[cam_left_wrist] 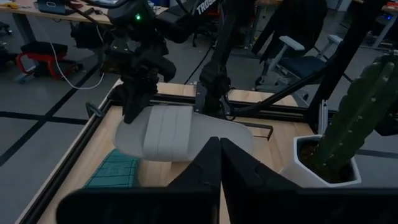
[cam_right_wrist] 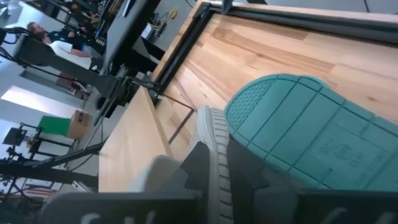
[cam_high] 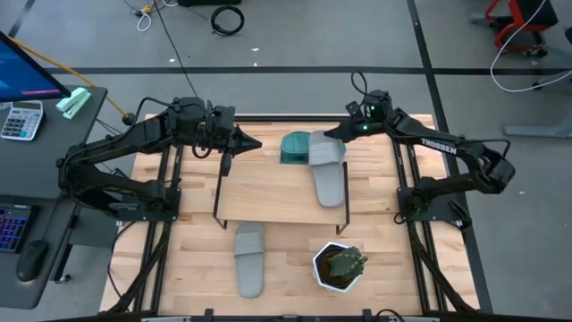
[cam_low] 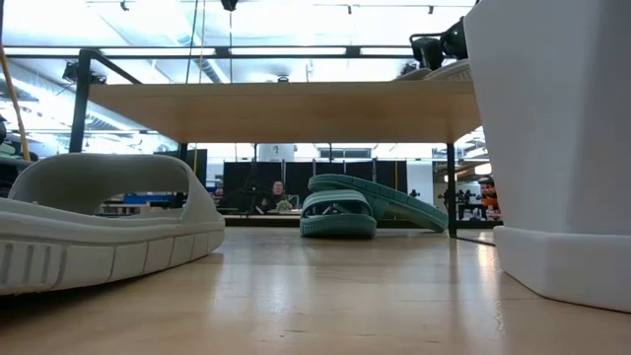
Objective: Pick and place slides into the shelf
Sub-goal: Put the bottom gray slipper on the shelf
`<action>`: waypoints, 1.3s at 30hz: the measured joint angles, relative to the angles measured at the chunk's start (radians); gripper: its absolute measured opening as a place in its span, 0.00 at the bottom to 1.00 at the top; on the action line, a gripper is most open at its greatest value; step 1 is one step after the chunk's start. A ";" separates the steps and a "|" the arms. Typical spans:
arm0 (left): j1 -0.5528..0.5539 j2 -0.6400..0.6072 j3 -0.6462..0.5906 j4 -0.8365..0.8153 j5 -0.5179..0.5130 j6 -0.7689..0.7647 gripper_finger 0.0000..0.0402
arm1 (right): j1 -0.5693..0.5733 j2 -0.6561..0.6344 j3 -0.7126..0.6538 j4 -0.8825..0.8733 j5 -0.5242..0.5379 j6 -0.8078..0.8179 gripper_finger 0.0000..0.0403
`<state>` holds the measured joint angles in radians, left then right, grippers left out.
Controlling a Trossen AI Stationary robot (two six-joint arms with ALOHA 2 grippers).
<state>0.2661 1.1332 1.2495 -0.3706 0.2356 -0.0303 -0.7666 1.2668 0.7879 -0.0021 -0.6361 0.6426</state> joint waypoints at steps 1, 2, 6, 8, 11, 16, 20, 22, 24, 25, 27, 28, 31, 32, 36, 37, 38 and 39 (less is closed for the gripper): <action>0.000 0.000 0.000 0.000 -0.004 0.000 0.04 | 0.000 0.004 0.000 0.005 -0.002 0.000 0.09; 0.000 0.000 0.000 0.000 -0.009 0.000 0.05 | 0.001 0.008 0.000 0.013 -0.003 -0.002 0.09; 0.000 0.000 0.000 0.000 -0.015 0.000 0.04 | 0.003 0.021 0.000 0.025 -0.004 -0.020 0.09; 0.000 0.000 0.000 0.000 -0.015 0.000 0.02 | 0.004 0.025 0.000 0.026 -0.003 -0.033 0.09; 0.000 0.000 0.000 0.000 -0.015 0.000 0.01 | 0.003 0.025 0.000 0.026 -0.002 -0.039 0.09; 0.002 0.000 0.000 -0.001 -0.020 0.000 0.04 | -0.005 0.025 -0.001 0.025 -0.001 -0.053 0.09; 0.002 0.000 0.000 -0.002 -0.037 0.018 0.04 | -0.005 0.025 -0.001 0.018 0.000 -0.069 0.09; 0.005 0.000 0.000 -0.002 -0.037 0.023 0.02 | -0.006 0.025 -0.001 -0.002 0.005 -0.078 0.09; 0.012 0.000 0.000 -0.003 -0.037 0.024 0.01 | -0.006 0.025 -0.001 -0.020 0.006 -0.086 0.09; 0.015 0.000 0.000 -0.005 -0.037 0.024 0.01 | -0.006 0.025 -0.001 -0.026 0.008 -0.087 0.09; 0.024 0.000 0.000 -0.007 -0.037 0.024 0.02 | -0.006 0.025 -0.001 -0.036 0.009 -0.089 0.08; 0.028 0.000 0.000 -0.007 -0.037 0.024 0.03 | -0.006 0.025 -0.001 -0.041 0.009 -0.089 0.08; 0.038 0.000 0.000 -0.007 -0.037 0.025 0.05 | -0.006 0.024 -0.001 -0.050 0.008 -0.092 0.11; 0.041 0.000 0.000 -0.007 -0.037 0.027 0.05 | -0.006 0.023 -0.001 -0.050 0.007 -0.094 0.12; 0.052 0.000 0.000 -0.008 -0.037 0.033 0.02 | -0.006 0.004 -0.001 -0.055 0.002 -0.089 0.14; 0.052 0.000 0.000 -0.008 -0.037 0.038 0.02 | -0.006 -0.004 -0.001 -0.056 0.002 -0.089 0.13; 0.052 0.000 0.000 -0.008 -0.037 0.042 0.01 | -0.005 -0.013 -0.001 -0.056 0.001 -0.088 0.13; 0.052 0.000 0.000 -0.008 -0.037 0.042 0.01 | -0.005 -0.022 -0.001 -0.056 0.000 -0.085 0.12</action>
<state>0.3183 1.1332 1.2495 -0.3782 0.1982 0.0120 -0.7719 1.2453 0.7872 -0.0583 -0.6365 0.5577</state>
